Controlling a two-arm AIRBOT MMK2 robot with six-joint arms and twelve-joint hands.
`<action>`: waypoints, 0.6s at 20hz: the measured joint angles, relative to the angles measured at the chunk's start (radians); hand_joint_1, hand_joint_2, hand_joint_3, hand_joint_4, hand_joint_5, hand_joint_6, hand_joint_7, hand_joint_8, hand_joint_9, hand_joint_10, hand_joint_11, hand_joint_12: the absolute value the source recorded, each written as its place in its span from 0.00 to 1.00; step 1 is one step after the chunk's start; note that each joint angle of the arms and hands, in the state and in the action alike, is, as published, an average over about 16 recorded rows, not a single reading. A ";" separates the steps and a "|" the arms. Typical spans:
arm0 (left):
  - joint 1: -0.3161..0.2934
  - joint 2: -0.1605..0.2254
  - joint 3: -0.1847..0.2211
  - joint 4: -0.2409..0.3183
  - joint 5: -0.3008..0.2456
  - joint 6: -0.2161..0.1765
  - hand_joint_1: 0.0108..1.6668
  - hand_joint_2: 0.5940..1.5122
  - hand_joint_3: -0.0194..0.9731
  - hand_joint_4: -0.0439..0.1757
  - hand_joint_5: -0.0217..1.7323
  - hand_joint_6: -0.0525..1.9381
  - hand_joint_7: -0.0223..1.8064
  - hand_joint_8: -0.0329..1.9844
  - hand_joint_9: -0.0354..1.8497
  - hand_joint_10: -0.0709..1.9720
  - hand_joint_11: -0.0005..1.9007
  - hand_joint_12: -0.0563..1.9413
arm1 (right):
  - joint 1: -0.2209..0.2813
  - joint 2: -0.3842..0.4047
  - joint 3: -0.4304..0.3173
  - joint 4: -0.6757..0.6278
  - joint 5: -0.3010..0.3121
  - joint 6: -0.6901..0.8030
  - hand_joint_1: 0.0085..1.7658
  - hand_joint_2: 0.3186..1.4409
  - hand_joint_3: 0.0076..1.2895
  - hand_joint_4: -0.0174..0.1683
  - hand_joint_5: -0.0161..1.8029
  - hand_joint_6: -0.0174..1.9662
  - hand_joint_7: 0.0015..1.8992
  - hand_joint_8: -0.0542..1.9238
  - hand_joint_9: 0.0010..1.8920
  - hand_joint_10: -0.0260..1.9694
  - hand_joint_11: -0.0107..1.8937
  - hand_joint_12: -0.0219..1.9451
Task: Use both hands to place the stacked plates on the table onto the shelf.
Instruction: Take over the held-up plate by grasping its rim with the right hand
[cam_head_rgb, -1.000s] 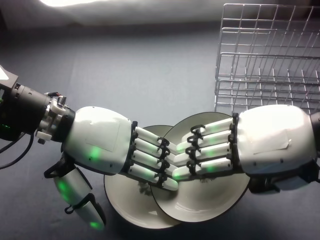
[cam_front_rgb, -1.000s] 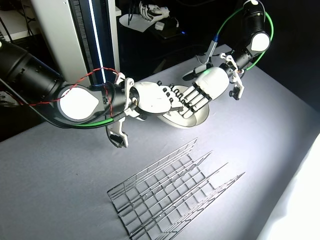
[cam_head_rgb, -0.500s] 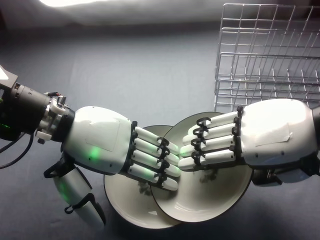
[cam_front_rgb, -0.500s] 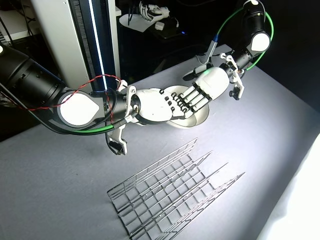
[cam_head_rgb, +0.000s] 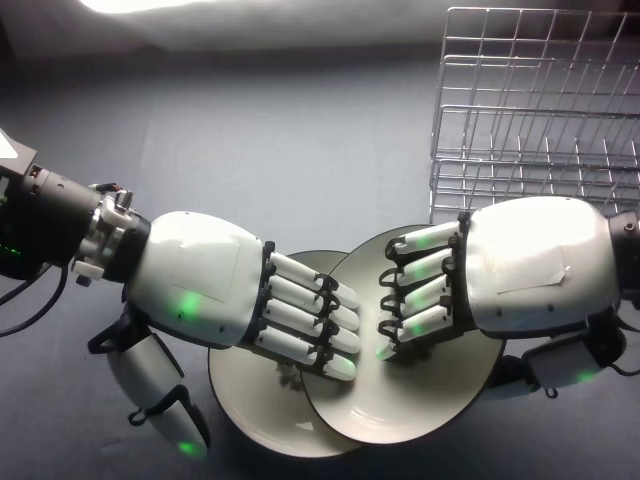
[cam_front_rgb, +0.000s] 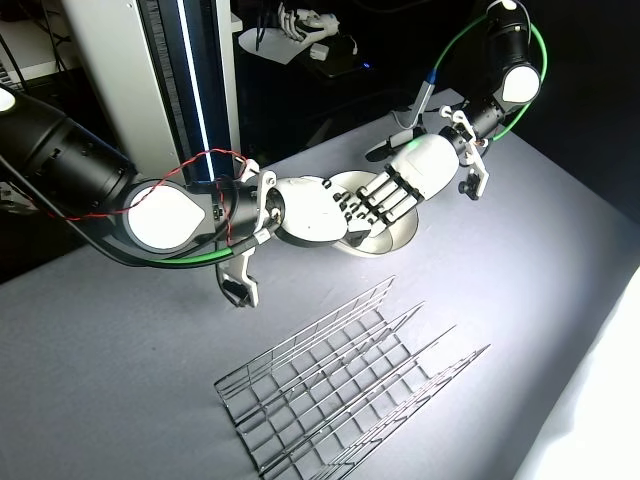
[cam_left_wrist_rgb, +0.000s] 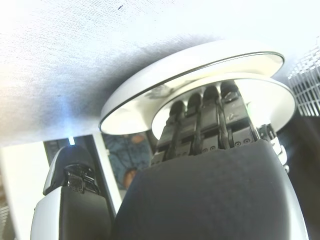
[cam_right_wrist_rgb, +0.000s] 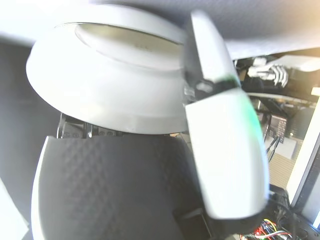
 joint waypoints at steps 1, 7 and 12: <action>-0.001 0.000 0.000 0.000 0.001 -0.002 0.00 0.54 0.04 0.23 0.01 0.02 0.01 0.00 0.02 0.03 0.01 0.02 | 0.000 -0.002 0.001 0.002 0.003 0.000 0.54 0.76 0.01 0.06 0.21 0.18 0.23 0.09 0.17 0.28 0.10 0.66; -0.015 0.016 -0.001 -0.007 0.009 -0.025 0.00 0.53 0.04 0.23 0.01 0.02 0.01 0.01 0.02 0.03 0.01 0.02 | 0.002 -0.013 0.006 0.012 0.026 -0.004 0.54 0.73 0.01 0.06 0.34 0.36 0.36 0.24 0.30 0.50 0.26 0.84; -0.049 0.064 -0.009 -0.029 0.030 -0.060 0.00 0.53 0.04 0.22 0.02 0.03 0.01 0.02 0.02 0.04 0.01 0.02 | 0.006 -0.016 0.007 0.015 0.039 -0.005 0.63 0.66 0.01 0.06 0.40 0.47 0.42 0.35 0.37 0.61 0.39 0.86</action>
